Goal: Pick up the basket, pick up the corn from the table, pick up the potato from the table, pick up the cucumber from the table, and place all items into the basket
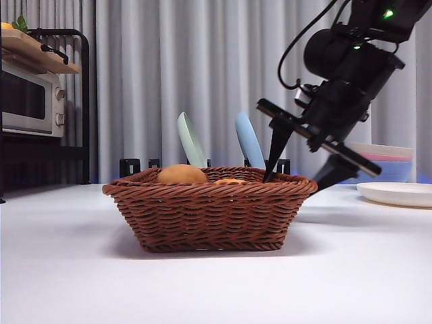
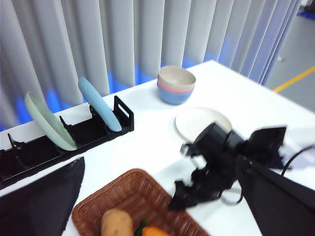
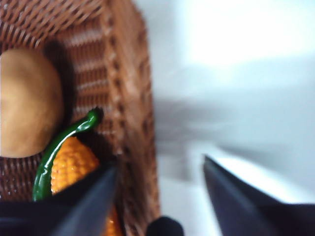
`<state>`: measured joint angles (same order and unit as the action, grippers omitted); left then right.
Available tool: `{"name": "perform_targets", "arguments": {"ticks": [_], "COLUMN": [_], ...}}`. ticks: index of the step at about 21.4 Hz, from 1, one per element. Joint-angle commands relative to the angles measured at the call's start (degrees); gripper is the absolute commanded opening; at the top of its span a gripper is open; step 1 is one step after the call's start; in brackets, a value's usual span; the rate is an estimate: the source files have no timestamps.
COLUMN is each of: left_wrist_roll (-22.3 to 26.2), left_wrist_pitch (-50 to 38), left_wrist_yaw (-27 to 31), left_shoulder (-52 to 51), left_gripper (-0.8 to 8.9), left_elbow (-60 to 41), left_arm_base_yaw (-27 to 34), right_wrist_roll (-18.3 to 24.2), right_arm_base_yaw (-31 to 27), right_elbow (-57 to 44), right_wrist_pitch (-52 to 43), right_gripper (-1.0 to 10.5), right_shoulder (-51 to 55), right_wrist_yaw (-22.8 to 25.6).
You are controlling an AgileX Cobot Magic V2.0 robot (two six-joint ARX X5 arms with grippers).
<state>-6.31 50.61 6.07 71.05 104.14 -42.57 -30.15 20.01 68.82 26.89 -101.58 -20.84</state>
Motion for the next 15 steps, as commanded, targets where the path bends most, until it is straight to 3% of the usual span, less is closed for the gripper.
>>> {"name": "perform_targets", "arguments": {"ticks": [1, 2, 3, 6, 9, 15], "left_wrist_roll": [4.15, 5.16, 6.01, 8.28, 9.57, 9.99], "left_wrist_pitch": [3.08, 4.79, 6.23, 7.39, 5.49, -3.41], "left_wrist_yaw": [1.97, 4.00, 5.86, 7.48, 7.43, 7.45], "left_shoulder": [0.04, 0.15, 0.33, 0.87, 0.87, -1.64], "left_gripper": [5.90, 5.26, 4.03, 0.25, -0.09, -0.09], "left_elbow": [-0.52, -0.52, -0.55, -0.68, -2.25, -12.59], "left_arm_base_yaw": [0.04, 0.46, 1.18, 4.61, 8.70, 13.88], "right_wrist_roll": [4.46, 5.88, 8.02, 13.90, 19.28, 24.76], "right_arm_base_yaw": [-1.25, -1.97, -2.60, -3.98, -4.17, -4.15], "right_elbow": [-0.04, -0.04, -0.04, -0.04, -0.04, -0.04], "right_wrist_pitch": [-0.09, -0.15, -0.66, -0.90, -0.70, 1.51], "right_gripper": [5.6, 5.5, 4.9, 1.7, -0.1, -0.2], "right_shoulder": [4.46, 6.95, 9.66, 19.10, 27.39, 35.82], "right_wrist_yaw": [0.24, 0.26, 0.26, 2.60, 7.82, 14.80]}}
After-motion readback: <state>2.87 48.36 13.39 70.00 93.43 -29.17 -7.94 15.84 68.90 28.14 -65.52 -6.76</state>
